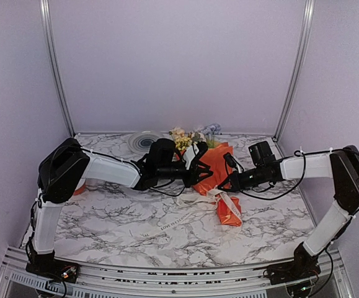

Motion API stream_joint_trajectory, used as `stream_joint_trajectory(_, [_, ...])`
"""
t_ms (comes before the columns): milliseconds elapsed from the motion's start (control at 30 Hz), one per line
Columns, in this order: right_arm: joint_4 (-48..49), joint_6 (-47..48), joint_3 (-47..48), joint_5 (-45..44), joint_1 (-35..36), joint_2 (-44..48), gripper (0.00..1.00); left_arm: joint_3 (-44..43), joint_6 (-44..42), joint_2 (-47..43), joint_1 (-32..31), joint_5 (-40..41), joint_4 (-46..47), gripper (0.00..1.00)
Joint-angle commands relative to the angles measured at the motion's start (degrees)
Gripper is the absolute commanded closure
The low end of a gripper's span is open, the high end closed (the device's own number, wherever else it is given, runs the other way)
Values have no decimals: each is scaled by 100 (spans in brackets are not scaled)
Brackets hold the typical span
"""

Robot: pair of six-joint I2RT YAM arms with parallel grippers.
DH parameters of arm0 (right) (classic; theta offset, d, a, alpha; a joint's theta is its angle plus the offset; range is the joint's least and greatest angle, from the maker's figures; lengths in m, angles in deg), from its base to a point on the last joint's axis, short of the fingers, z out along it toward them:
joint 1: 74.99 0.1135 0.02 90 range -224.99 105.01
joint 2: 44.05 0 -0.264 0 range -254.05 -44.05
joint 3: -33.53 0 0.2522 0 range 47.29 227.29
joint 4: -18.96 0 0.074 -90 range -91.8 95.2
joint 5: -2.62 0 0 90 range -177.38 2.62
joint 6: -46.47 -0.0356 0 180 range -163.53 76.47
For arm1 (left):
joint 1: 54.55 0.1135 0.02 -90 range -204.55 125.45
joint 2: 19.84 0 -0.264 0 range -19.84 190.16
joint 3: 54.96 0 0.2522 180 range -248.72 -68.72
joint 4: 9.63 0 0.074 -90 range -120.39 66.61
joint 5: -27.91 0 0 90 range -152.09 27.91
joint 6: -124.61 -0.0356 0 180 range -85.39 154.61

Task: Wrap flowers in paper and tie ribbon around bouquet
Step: Tie the ribbon around the folded bouquet.

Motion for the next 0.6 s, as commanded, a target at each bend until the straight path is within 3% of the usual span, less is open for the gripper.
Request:
stream_joint_trajectory(0, [164, 93, 26, 40, 68, 121, 100, -156, 457, 385, -139, -352, -152, 66])
stream_joint_trajectory(200, [204, 76, 75, 70, 125, 81, 100, -312, 526, 598, -304, -344, -290, 57])
stream_joint_trajectory(567, [180, 102, 104, 54, 185, 134, 100, -489, 422, 734, -307, 269, -724, 70])
